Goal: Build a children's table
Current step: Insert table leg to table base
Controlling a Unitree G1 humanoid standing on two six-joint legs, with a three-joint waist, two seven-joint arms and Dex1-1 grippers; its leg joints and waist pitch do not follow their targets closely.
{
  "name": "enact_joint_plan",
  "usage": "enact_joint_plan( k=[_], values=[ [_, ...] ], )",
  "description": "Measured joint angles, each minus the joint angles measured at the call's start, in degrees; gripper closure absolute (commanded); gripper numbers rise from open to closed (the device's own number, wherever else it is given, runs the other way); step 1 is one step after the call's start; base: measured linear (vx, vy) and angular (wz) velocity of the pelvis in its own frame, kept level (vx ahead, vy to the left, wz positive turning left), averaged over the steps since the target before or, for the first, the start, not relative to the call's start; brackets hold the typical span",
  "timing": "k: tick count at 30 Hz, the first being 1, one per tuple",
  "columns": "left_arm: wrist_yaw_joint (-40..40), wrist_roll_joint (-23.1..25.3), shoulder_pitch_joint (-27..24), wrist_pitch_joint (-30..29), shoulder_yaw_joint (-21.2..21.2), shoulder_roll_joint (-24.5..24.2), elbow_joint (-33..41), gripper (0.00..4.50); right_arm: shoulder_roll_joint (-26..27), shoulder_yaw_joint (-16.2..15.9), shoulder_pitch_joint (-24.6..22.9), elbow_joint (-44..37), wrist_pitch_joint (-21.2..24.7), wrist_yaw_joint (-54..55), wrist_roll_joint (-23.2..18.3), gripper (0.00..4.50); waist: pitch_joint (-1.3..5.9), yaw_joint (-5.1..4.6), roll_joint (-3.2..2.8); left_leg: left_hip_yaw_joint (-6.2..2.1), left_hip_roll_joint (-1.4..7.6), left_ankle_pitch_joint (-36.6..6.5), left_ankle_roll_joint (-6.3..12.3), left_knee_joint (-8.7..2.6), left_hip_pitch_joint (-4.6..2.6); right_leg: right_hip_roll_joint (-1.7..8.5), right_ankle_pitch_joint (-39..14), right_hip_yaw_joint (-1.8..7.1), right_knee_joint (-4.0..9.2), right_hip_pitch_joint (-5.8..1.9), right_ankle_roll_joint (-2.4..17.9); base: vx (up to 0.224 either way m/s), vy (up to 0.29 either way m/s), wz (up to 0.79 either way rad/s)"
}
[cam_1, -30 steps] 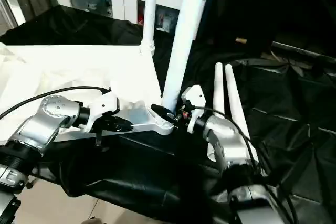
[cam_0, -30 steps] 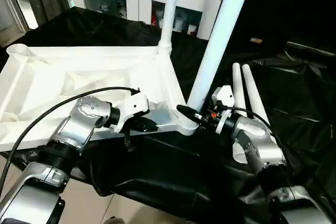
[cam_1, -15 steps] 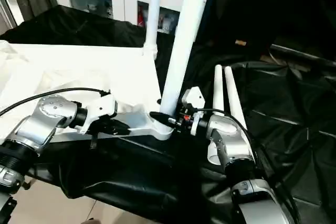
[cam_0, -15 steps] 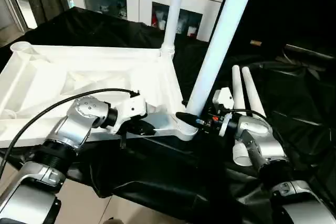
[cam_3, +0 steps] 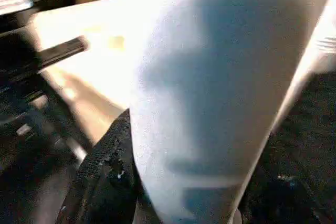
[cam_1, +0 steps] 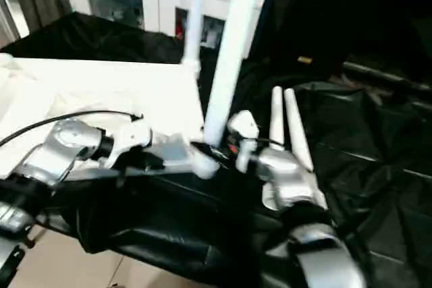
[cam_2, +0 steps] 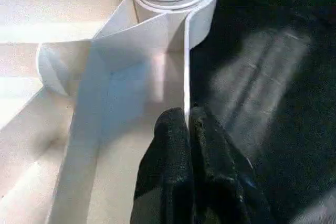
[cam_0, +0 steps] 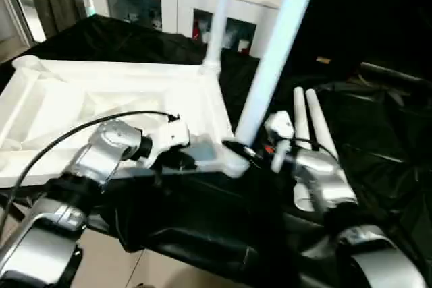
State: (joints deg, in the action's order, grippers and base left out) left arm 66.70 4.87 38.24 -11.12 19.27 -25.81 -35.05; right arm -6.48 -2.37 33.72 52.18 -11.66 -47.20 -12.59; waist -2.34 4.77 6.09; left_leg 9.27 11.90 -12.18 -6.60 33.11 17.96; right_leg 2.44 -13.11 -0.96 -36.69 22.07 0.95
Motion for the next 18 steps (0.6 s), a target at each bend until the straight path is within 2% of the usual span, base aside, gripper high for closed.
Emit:
enact_joint_plan(
  k=[6,10,18],
  values=[
    [-8.7,0.1,4.1,-5.5,-1.1,6.4,-6.1,4.5,3.9,3.7,3.9,4.8,1.3,18.1,1.0,2.59,0.0,0.2,0.12,-0.01,-0.04,0.0,0.0,-0.05,0.12,0.04,0.0,-0.01,0.3,0.11,0.0,0.0,0.0,0.0],
    [-17.8,0.7,8.0,-8.9,-2.7,12.7,-12.1,4.5,8.0,6.3,9.0,9.8,2.5,37.0,1.5,2.59,-0.02,0.46,0.05,0.05,-0.06,0.0,0.0,-0.09,0.15,0.1,0.0,0.01,0.4,0.12,0.0,0.0,0.0,0.0],
    [-24.6,1.1,10.0,-10.3,-3.3,17.6,-15.3,4.5,9.6,9.5,11.5,11.9,2.5,47.6,1.9,2.59,0.12,0.68,-0.04,0.37,-0.11,0.0,0.01,-0.19,0.23,0.42,0.1,0.02,0.49,-0.15,-0.1,0.0,0.0,0.0]
  ],
)
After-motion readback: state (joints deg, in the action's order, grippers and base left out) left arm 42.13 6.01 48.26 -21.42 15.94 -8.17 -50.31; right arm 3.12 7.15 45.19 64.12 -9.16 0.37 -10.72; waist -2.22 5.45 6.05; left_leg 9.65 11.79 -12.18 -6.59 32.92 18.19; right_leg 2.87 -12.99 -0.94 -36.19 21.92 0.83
